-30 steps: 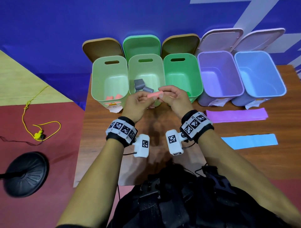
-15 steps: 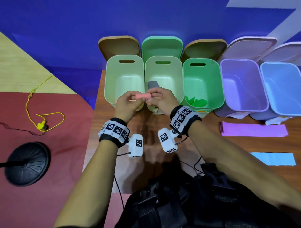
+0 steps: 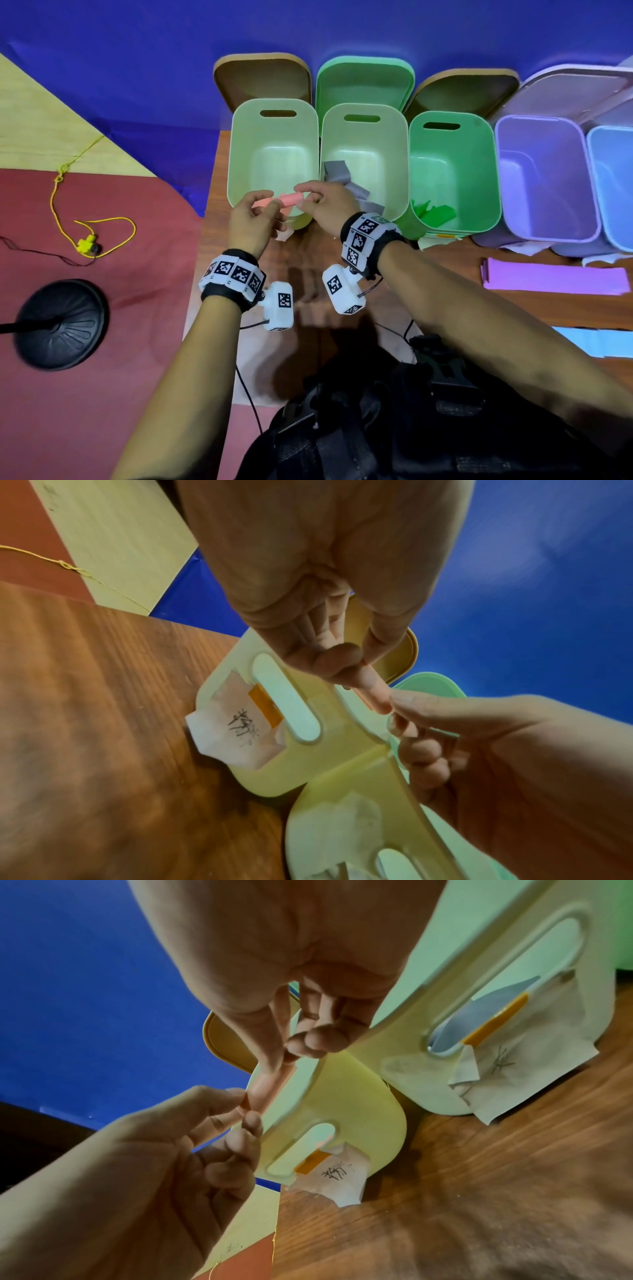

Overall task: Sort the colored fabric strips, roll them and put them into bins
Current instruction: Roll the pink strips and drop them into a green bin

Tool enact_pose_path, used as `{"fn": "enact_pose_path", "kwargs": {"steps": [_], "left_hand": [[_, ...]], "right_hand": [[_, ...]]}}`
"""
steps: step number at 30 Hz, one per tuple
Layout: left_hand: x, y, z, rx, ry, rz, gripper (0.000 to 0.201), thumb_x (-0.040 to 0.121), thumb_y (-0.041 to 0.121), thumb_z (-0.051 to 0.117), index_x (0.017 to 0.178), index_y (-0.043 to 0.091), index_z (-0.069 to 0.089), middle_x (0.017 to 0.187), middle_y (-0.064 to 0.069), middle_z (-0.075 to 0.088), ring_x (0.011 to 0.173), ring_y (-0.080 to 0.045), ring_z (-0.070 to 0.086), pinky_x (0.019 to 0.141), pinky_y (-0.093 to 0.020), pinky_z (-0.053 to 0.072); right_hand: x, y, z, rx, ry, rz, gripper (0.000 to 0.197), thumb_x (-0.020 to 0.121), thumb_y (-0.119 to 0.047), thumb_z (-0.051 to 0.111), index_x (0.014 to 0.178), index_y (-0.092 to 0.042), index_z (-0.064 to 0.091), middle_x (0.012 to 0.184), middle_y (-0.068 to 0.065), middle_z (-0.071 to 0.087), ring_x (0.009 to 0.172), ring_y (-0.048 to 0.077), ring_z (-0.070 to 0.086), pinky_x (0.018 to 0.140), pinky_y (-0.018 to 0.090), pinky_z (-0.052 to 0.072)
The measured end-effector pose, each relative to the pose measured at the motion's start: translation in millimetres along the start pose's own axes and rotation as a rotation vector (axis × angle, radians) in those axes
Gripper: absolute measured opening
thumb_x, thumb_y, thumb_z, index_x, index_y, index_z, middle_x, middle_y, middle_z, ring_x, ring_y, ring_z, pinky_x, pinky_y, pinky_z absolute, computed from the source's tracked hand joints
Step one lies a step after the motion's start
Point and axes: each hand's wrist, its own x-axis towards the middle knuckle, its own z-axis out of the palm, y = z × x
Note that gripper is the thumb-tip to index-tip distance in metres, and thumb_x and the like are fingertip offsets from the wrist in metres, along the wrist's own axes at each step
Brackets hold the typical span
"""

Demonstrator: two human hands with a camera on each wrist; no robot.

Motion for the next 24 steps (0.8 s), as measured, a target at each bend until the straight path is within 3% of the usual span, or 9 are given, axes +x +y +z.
{"fn": "enact_pose_path", "kwargs": {"steps": [5,7,9,11,13,15,18,21,24], "left_hand": [[-5,0,0,0.017,0.018,0.007,0.021,0.093,0.01,0.061,0.113,0.006,0.06,0.059,-0.005,0.06,0.043,-0.015,0.053,0.042,-0.021,0.039],[-9,1,1,0.042,0.004,0.019,0.014,0.093,0.011,0.061,0.107,0.009,0.063,0.061,-0.005,0.06,0.045,-0.013,0.053,0.044,-0.022,0.041],[-14,3,5,0.072,-0.018,0.044,0.008,0.093,0.009,0.06,0.099,0.013,0.064,0.064,-0.006,0.06,0.046,-0.012,0.054,0.047,-0.022,0.043],[-20,4,11,0.098,-0.05,0.067,0.008,0.093,0.007,0.059,0.097,0.01,0.065,0.064,-0.006,0.06,0.047,-0.009,0.055,0.046,-0.021,0.042],[-26,4,20,0.132,-0.096,0.077,0.008,0.093,0.005,0.058,0.097,0.008,0.064,0.066,-0.007,0.059,0.047,-0.006,0.054,0.045,-0.018,0.042],[-32,4,32,0.154,-0.144,0.094,0.01,0.093,0.004,0.058,0.092,0.011,0.064,0.068,-0.007,0.06,0.047,-0.004,0.054,0.049,-0.017,0.044],[-45,5,59,0.194,-0.217,0.129,0.009,0.095,0.004,0.057,0.095,0.009,0.064,0.071,-0.007,0.06,0.049,0.001,0.055,0.05,-0.012,0.042],[-58,4,92,0.25,-0.284,0.134,0.008,0.096,0.004,0.056,0.099,0.006,0.063,0.072,-0.003,0.063,0.049,0.005,0.057,0.052,-0.009,0.042],[-73,0,130,0.306,-0.366,0.146,0.011,0.096,0.004,0.056,0.091,0.011,0.062,0.072,-0.002,0.063,0.048,0.005,0.056,0.051,-0.008,0.042]], "right_hand": [[-6,-1,-2,0.037,-0.015,0.038,0.033,0.094,-0.012,0.058,0.127,-0.017,0.065,0.087,-0.01,0.063,0.089,0.011,0.058,0.088,0.027,0.048],[-11,0,-3,0.062,-0.003,0.036,0.033,0.094,-0.011,0.056,0.125,-0.017,0.065,0.097,-0.008,0.063,0.092,0.011,0.057,0.09,0.027,0.049],[-19,3,-7,0.079,0.02,0.025,0.031,0.095,-0.01,0.054,0.123,-0.016,0.067,0.101,-0.006,0.061,0.093,0.011,0.055,0.081,0.019,0.047],[-28,6,-13,0.094,0.044,0.03,0.03,0.095,-0.009,0.053,0.119,-0.015,0.069,0.091,-0.007,0.062,0.087,0.011,0.056,0.07,0.015,0.044],[-38,10,-21,0.146,0.073,0.039,0.028,0.093,-0.006,0.052,0.112,-0.015,0.071,0.082,-0.003,0.065,0.077,0.015,0.059,0.069,0.024,0.051],[-46,17,-31,0.165,0.125,0.057,0.026,0.092,-0.005,0.053,0.106,-0.014,0.073,0.087,0.006,0.07,0.076,0.018,0.063,0.075,0.031,0.056],[-63,35,-51,0.221,0.207,0.079,0.024,0.089,-0.003,0.056,0.094,-0.019,0.074,0.08,0.004,0.07,0.067,0.017,0.063,0.074,0.036,0.058],[-84,58,-73,0.22,0.253,0.095,0.023,0.085,-0.001,0.058,0.092,-0.016,0.074,0.069,-0.003,0.065,0.057,0.015,0.06,0.065,0.028,0.052],[-106,85,-98,0.232,0.314,0.123,0.02,0.086,-0.004,0.06,0.089,-0.019,0.073,0.071,0.0,0.068,0.06,0.016,0.062,0.065,0.024,0.049]]}}
